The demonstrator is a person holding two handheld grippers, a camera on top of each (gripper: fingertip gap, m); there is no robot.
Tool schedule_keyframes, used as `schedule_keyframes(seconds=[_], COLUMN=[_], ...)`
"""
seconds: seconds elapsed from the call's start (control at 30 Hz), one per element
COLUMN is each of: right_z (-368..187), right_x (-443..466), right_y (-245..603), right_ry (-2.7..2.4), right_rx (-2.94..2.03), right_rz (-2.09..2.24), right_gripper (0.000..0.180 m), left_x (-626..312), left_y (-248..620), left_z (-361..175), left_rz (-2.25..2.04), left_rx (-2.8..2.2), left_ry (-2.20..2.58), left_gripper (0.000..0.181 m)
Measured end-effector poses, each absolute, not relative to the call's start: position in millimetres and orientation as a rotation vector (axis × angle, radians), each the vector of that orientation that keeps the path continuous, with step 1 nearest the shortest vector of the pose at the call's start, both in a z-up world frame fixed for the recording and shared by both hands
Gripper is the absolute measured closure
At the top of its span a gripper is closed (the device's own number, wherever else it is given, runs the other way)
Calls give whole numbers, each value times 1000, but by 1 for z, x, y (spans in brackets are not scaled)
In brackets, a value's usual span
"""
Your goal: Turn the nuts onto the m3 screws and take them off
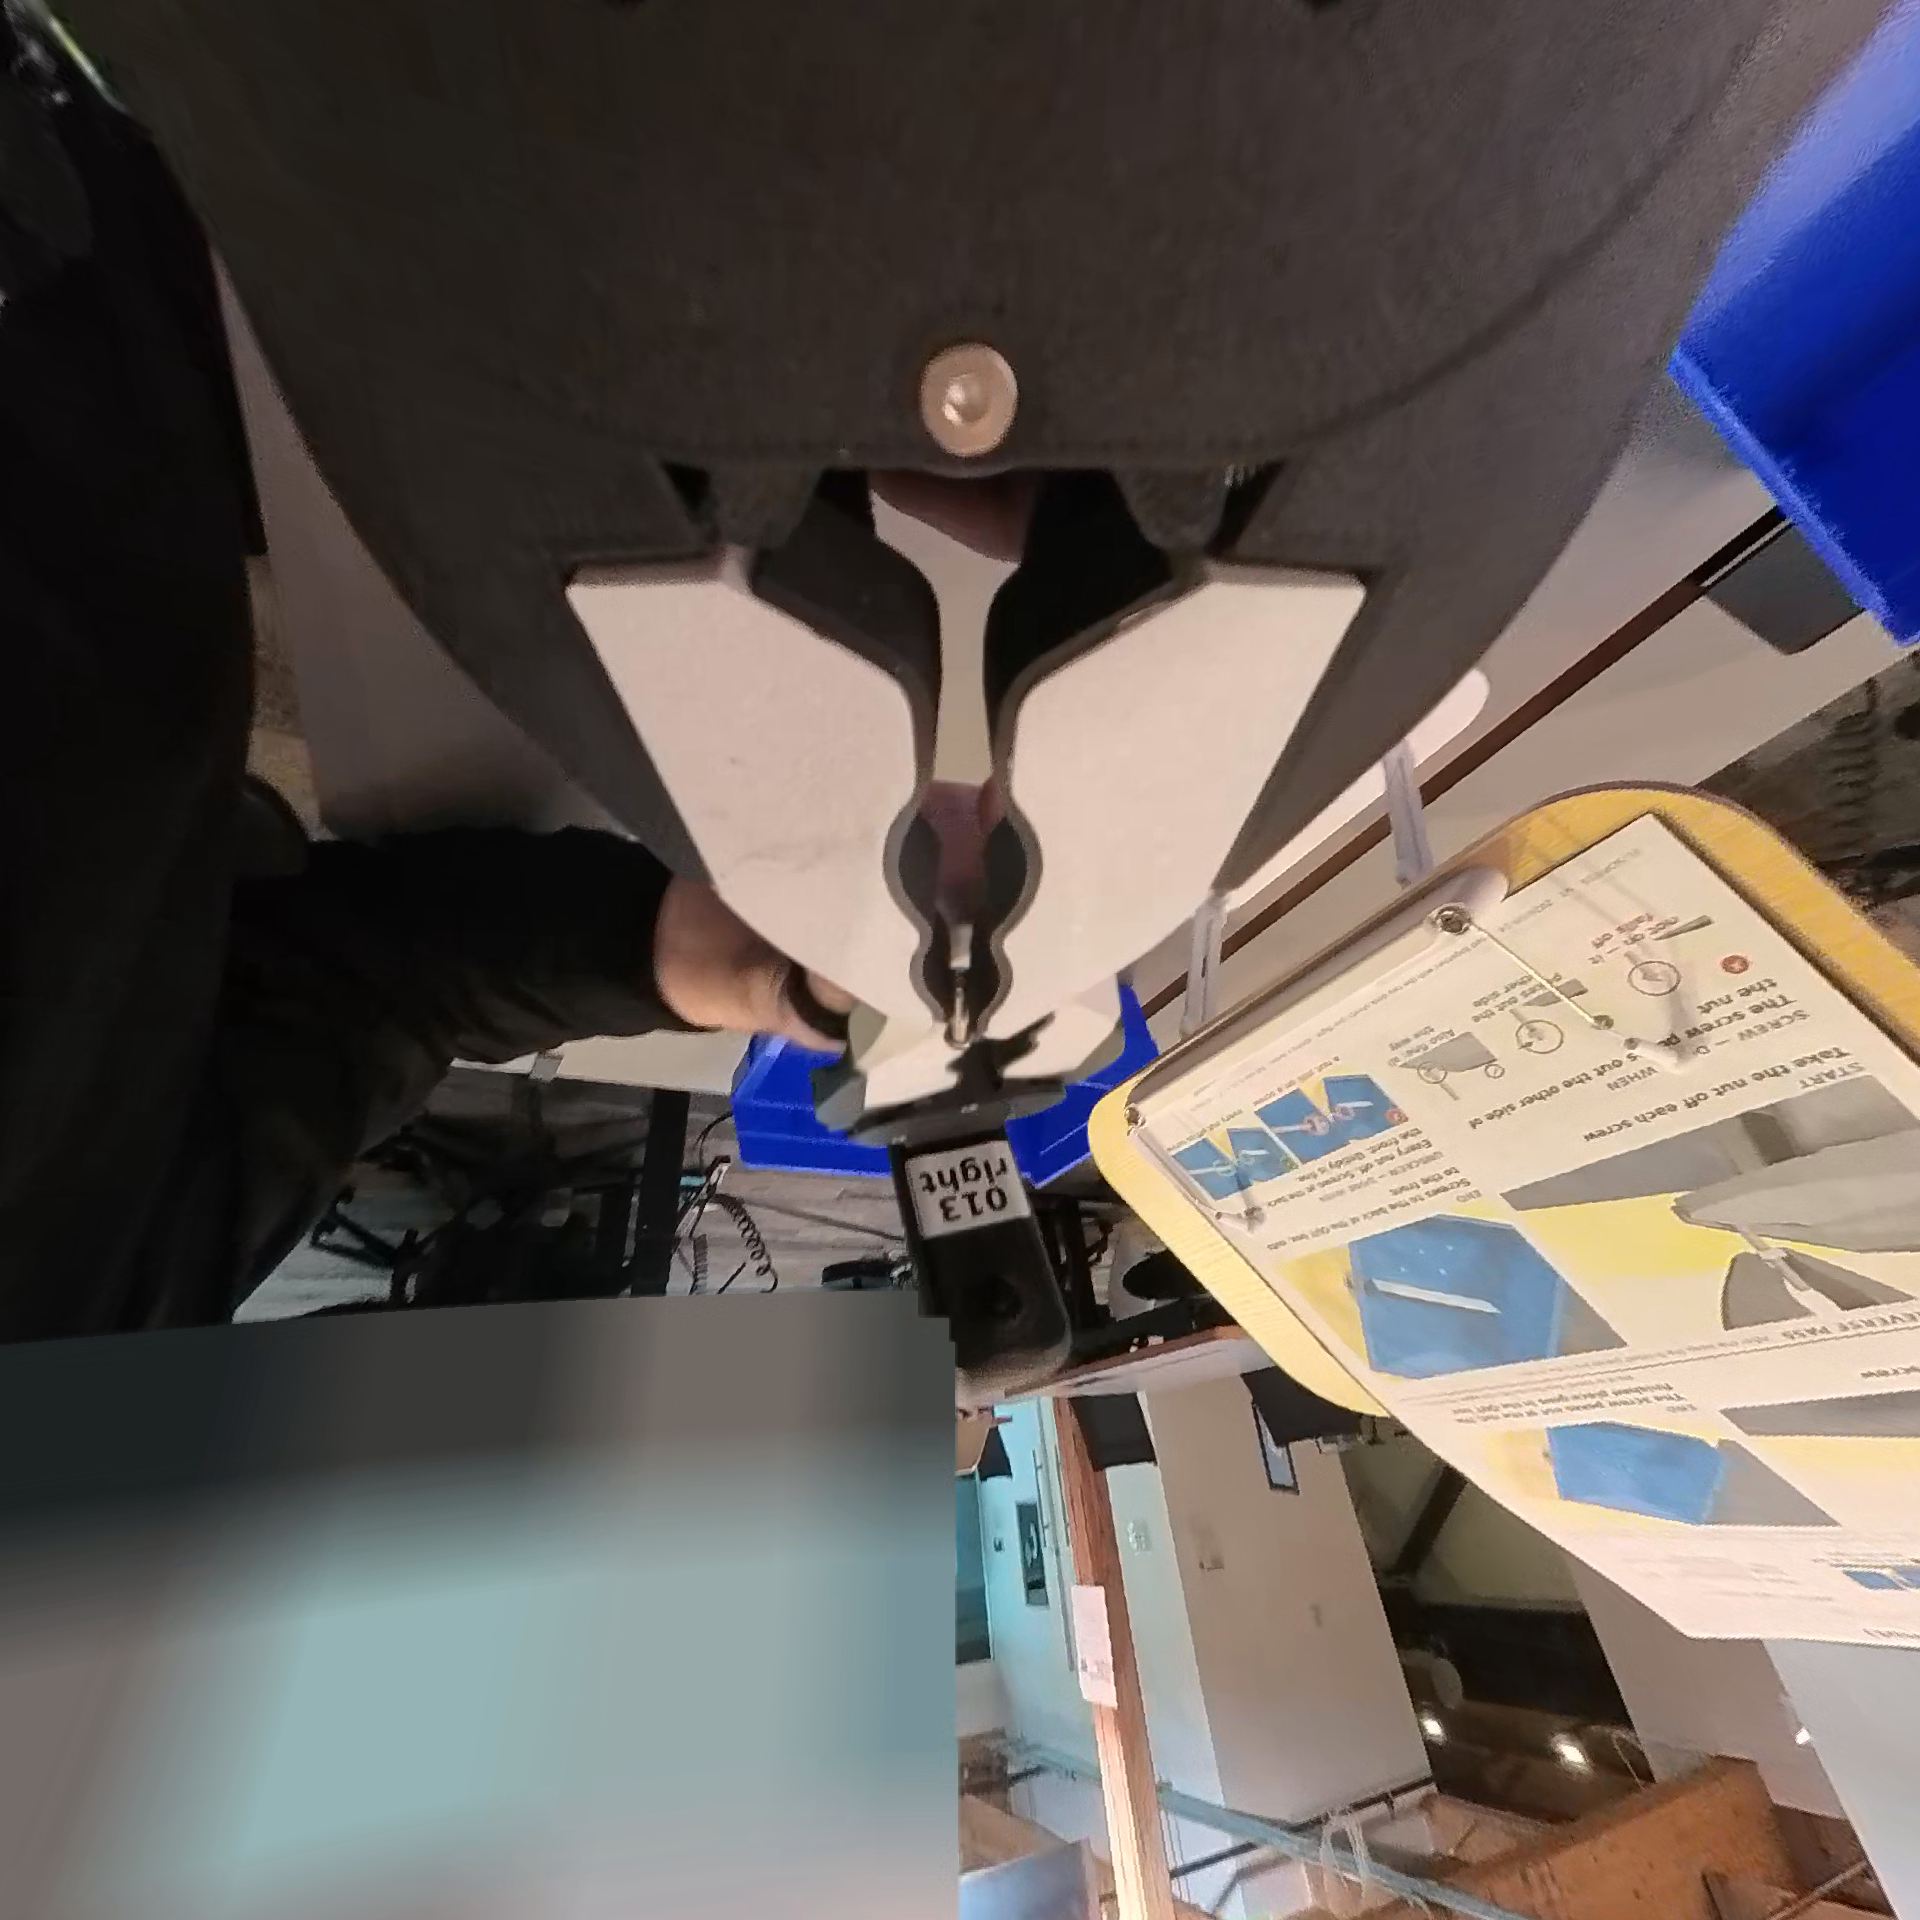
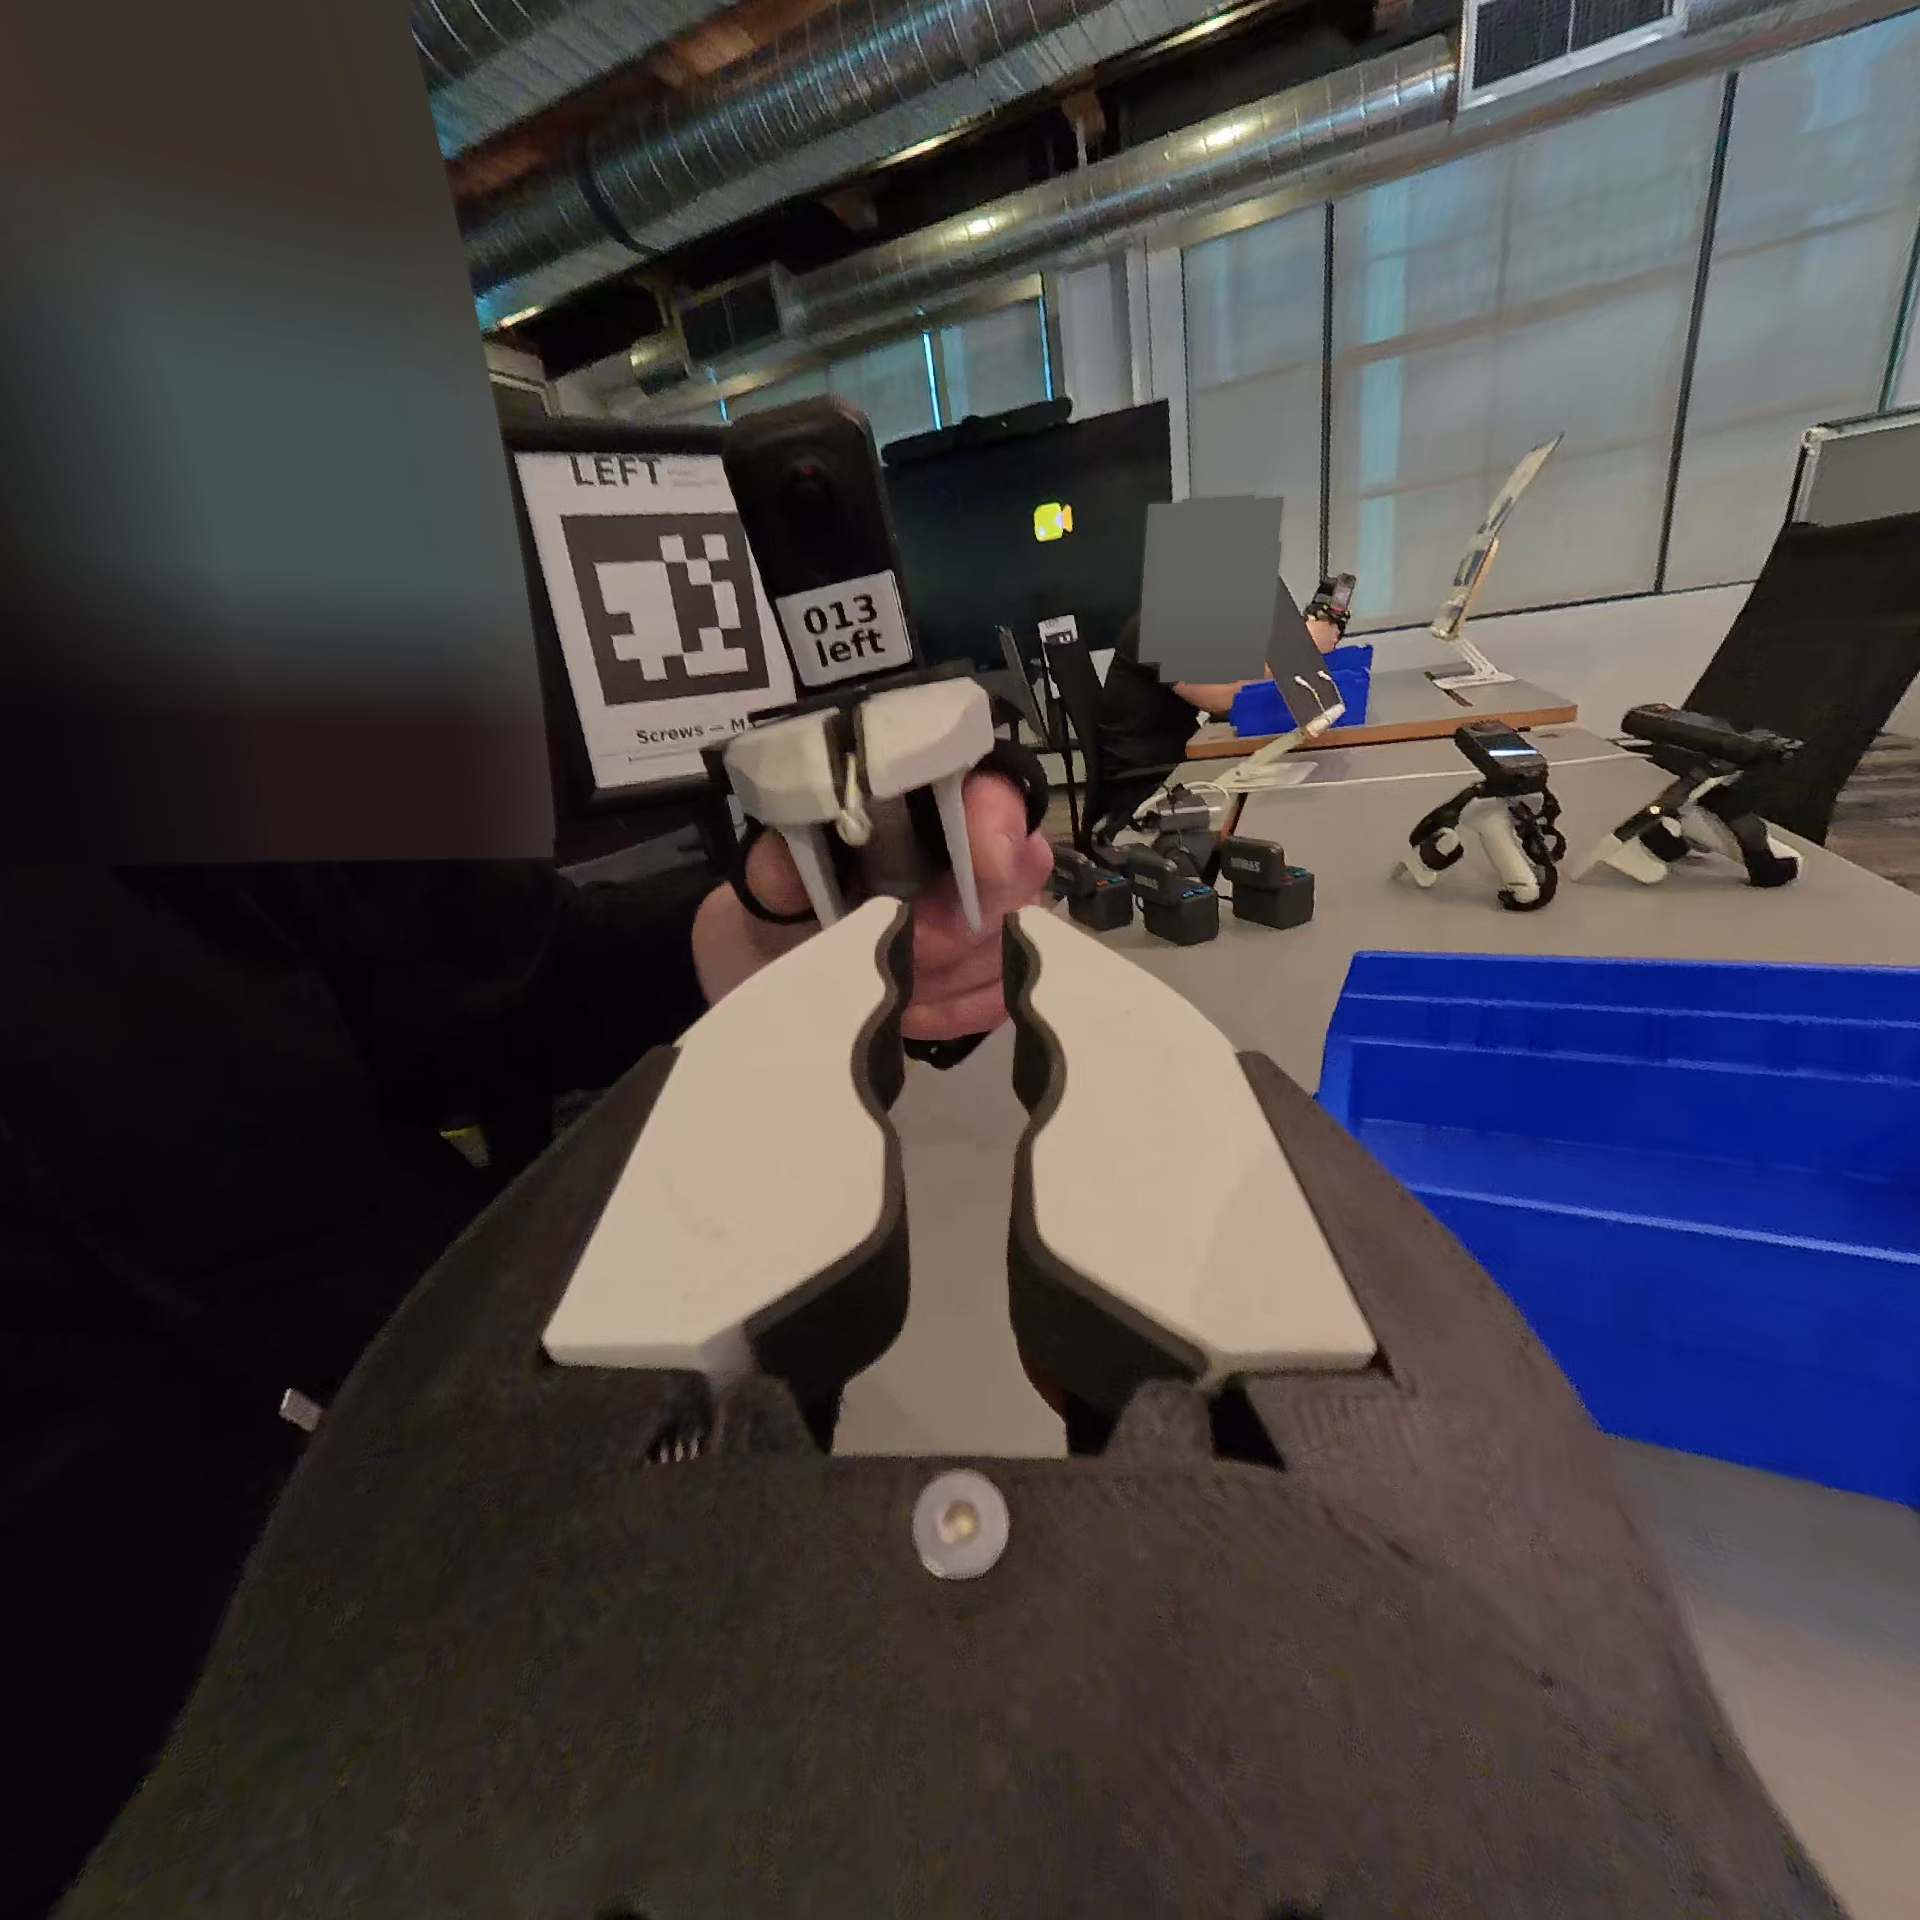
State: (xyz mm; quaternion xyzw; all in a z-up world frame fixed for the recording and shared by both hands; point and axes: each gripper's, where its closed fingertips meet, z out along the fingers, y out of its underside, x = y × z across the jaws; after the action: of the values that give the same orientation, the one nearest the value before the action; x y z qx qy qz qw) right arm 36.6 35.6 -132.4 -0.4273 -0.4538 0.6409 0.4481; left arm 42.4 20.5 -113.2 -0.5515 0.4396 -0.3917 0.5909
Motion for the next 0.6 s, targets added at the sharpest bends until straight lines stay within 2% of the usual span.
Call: schedule_keyframes(seconds=[0.27,0.47,0.6], right_z=[-114,-127,-124], right_x=[48,40,43], right_y=[30,43,35], right_ry=[-1097,-1052,-1094], right_rx=[-956,-1045,-996], right_rz=[1624,1567,1597], right_gripper=[158,164,161], left_x=[41,47,47], left_y=[24,18,18], left_z=[-113,-111,-111], left_rz=[-1005,-1045,-1039], left_rx=[-1285,-1269,-1270], left_ry=[944,951,947], left_gripper=[179,178,179])
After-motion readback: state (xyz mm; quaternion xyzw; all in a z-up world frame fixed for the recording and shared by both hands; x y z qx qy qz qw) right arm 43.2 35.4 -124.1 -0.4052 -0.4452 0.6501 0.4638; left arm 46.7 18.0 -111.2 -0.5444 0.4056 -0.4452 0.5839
